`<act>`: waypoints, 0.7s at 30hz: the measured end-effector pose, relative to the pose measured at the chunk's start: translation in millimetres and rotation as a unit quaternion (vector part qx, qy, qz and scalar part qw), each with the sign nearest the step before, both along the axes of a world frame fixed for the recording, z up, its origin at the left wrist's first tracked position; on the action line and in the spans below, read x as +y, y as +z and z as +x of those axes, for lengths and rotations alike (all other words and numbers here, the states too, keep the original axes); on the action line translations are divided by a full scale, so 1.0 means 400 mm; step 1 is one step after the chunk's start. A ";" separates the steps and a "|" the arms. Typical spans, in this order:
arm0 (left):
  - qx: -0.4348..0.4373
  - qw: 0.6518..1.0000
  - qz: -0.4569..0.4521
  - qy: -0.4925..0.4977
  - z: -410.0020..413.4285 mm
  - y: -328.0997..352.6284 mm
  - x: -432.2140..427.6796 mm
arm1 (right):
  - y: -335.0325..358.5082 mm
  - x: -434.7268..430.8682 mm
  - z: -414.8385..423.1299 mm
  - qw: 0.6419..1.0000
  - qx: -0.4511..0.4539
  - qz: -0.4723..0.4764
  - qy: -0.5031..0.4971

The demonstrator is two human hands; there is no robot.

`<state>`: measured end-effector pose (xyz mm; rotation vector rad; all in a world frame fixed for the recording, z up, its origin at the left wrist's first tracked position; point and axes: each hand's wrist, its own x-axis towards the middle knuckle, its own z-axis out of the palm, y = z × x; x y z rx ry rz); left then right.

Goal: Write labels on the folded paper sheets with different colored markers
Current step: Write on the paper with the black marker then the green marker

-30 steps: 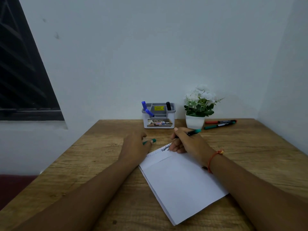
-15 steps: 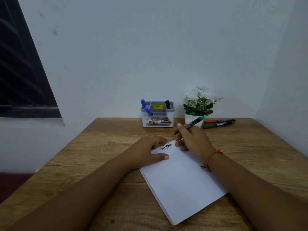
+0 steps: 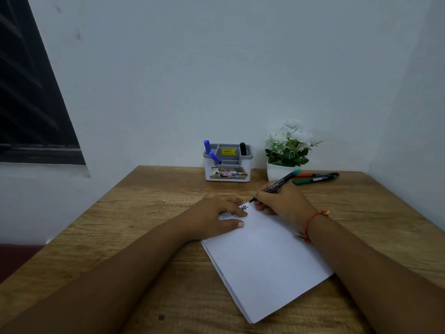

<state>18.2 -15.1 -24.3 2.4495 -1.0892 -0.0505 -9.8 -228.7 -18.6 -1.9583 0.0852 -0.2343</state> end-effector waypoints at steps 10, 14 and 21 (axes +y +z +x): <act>0.011 1.000 0.007 0.016 0.005 -0.005 -0.008 | -0.011 0.002 0.012 0.999 0.009 -0.043 -0.031; 0.017 1.000 0.012 0.018 0.008 -0.006 -0.008 | -0.010 0.004 0.010 0.998 0.007 -0.060 -0.034; 0.019 1.000 0.010 0.021 0.005 -0.006 -0.008 | 0.001 0.013 0.009 0.992 0.013 -0.111 -0.050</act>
